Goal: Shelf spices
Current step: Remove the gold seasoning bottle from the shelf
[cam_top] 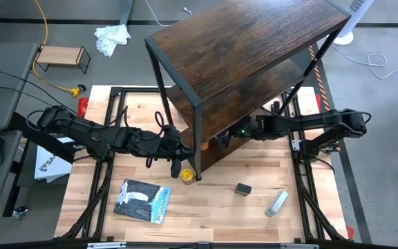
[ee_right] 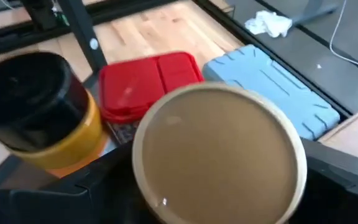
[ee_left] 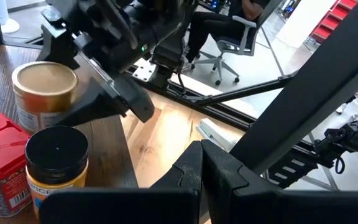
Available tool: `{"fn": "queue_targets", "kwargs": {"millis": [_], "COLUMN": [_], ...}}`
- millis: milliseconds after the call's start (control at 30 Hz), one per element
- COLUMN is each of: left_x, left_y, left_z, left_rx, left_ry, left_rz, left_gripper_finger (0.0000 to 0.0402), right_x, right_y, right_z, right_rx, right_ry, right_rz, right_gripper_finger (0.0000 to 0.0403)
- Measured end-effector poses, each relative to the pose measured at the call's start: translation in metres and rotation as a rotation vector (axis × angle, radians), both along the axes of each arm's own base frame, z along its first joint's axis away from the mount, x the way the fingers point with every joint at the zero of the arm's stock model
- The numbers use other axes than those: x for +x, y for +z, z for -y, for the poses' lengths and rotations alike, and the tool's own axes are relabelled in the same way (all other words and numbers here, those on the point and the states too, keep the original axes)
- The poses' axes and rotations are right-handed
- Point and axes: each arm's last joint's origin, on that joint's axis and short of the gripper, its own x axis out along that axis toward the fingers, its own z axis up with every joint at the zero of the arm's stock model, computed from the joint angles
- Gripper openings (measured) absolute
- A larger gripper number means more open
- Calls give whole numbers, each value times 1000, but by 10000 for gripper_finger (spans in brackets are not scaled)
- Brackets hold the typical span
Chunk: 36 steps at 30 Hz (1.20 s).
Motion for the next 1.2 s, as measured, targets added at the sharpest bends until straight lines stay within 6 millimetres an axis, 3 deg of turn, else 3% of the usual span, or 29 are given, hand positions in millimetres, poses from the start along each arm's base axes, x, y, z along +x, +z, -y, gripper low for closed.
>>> {"fn": "queue_targets", "kwargs": {"millis": [167, 333, 467, 667, 933, 1067, 1200], "left_x": [0, 0, 0, -4, -10, -10, -9], "left_y": [0, 0, 0, 4, 2, 2, 2], "left_z": [0, 0, 1, 2, -2, -3, -5], "left_rx": [0, 0, 0, 6, 55, 74, 84], "left_ry": [0, 0, -3, -9, 67, 84, 90], "left_rz": [0, 0, -1, 11, -29, -31, -36], "left_gripper_finger": [0, 0, 0, 0, 0, 0, 0], "right_x": [2, 0, -9, -38, -104, -126, -132], "right_y": [5, 11, 14, 29, 60, 41, 15], "right_z": [-3, -6, -11, -28, -75, -101, -121], "right_rx": [-55, -66, -26, 11, 177, 198, 183], "right_ry": [-23, 1, 12, 59, 150, 128, 39], "right_rz": [45, 67, 41, -4, 54, -102, -124], "right_gripper_finger": [311, 261, 259, 259, 259, 259, 259]}}
